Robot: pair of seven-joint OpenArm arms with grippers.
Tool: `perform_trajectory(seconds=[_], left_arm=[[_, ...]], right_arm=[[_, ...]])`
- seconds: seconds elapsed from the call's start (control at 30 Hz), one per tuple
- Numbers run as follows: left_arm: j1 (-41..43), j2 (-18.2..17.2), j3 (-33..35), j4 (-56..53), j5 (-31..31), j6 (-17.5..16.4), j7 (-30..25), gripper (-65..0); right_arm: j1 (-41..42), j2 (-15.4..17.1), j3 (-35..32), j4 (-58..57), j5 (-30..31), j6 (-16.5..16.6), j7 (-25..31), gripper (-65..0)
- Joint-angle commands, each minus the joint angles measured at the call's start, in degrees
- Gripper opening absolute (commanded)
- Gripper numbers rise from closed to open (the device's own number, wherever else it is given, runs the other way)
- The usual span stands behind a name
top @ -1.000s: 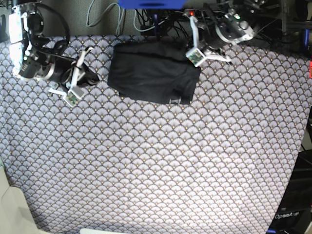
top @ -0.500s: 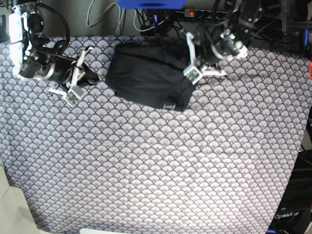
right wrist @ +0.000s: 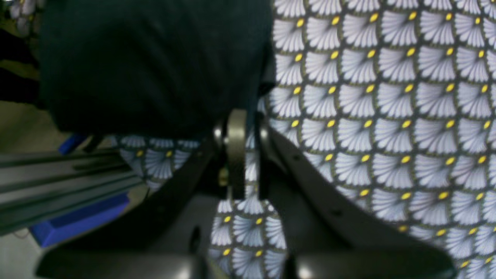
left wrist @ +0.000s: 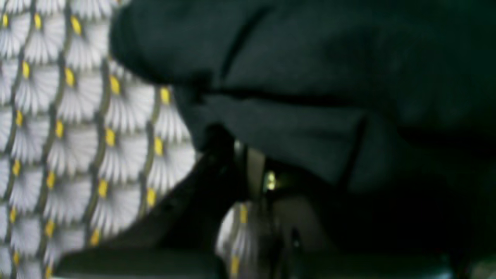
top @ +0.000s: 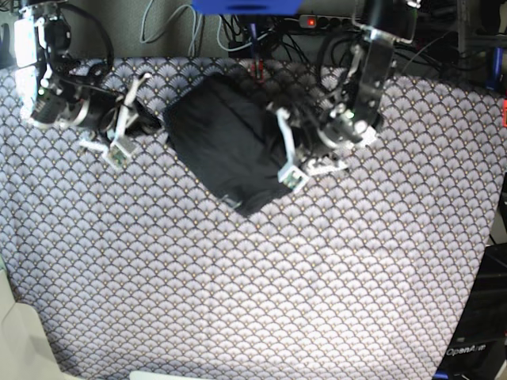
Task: Fold the T-shirt properly
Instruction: 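Push the bundle's corner with the left gripper to square it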
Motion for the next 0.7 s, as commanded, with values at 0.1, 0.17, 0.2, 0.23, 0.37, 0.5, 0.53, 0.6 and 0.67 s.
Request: perform_trajectory(seconds=[0.1, 0.17, 0.2, 0.23, 0.37, 0.5, 0.53, 0.6, 0.67], left_arm=[[-6.08, 3.87, 0.24, -5.85, -0.15, -0.21, -0.11, -65.0], [-8.63, 5.81, 0.15, -8.84, -0.15, -0.21, -1.96, -65.0], [-9.60, 6.69, 0.06, -10.15, -0.15, -0.21, -2.84, -65.0], [-10.83, 7.30, 0.06, -11.47, -0.15, -0.21, -3.71, -65.0], [-15.22, 9.15, -0.12, -15.78, -0.50, -0.21, -5.74, -65.0], [-15.93, 9.24, -0.20, -13.32, -0.59, -0.21, -4.15, -65.0], [-15.66, 8.97, -0.20, -12.00, -0.59, -0.21, -3.10, -65.0], [-13.99, 8.80, -0.82, -7.87, -0.33, -0.21, -0.73, -65.0], [-11.97, 6.95, -3.54, -2.07, -0.33, -0.21, 2.00, -65.0]], right_arm=[[-0.50, 0.79, 0.19, 0.82, 0.93, 0.38, 0.77, -62.3], [-1.11, 0.79, 0.37, 0.64, 0.93, 0.38, 0.86, -62.3], [-1.20, 0.79, 0.28, 0.64, 0.93, 0.38, 0.86, -62.3], [-1.29, 0.79, 0.37, 0.64, 0.93, 0.38, 0.86, -62.3], [-1.38, 1.58, 0.37, 0.55, 0.84, 0.38, 0.95, -62.3], [-1.46, 1.75, 0.46, 0.38, 0.76, 0.38, 0.95, -62.3], [-1.46, 1.75, 0.46, -0.06, 0.76, 0.38, 0.95, -62.3], [-1.29, 1.75, 0.46, -1.12, 0.76, 0.38, 0.95, -62.3], [-1.20, 1.75, 0.46, -1.38, 0.76, 0.38, 0.95, -62.4]])
